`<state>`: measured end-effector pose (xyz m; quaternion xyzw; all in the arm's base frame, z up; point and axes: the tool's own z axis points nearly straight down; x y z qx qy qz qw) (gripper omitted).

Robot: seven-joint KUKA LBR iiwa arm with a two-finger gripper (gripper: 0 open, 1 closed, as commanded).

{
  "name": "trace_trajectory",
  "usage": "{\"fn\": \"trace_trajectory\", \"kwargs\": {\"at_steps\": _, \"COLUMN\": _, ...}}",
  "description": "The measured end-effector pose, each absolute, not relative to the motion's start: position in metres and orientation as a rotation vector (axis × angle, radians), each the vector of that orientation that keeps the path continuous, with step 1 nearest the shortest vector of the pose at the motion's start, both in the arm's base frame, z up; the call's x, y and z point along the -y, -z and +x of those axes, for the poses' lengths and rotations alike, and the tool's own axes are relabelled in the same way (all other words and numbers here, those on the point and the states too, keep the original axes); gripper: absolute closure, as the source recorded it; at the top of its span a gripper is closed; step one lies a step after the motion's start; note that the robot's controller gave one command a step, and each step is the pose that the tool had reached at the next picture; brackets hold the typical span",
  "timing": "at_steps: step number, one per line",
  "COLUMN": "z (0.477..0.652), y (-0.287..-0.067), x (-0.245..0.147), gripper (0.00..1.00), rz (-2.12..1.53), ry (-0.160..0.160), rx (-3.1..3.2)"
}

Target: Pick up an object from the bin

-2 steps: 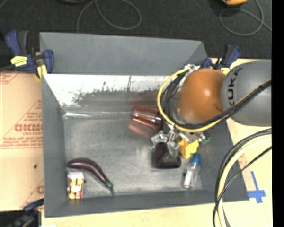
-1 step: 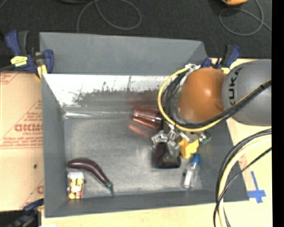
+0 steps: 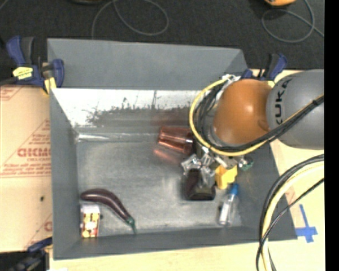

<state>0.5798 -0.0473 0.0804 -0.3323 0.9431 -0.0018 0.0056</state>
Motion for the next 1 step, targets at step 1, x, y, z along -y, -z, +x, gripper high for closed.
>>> {"fn": "trace_trajectory", "kwargs": {"at_steps": 1, "z": 0.5783, "y": -0.0899, "x": 0.0472, "gripper": 1.0, "rz": -1.041, "ry": 0.002, "rx": -2.958}}
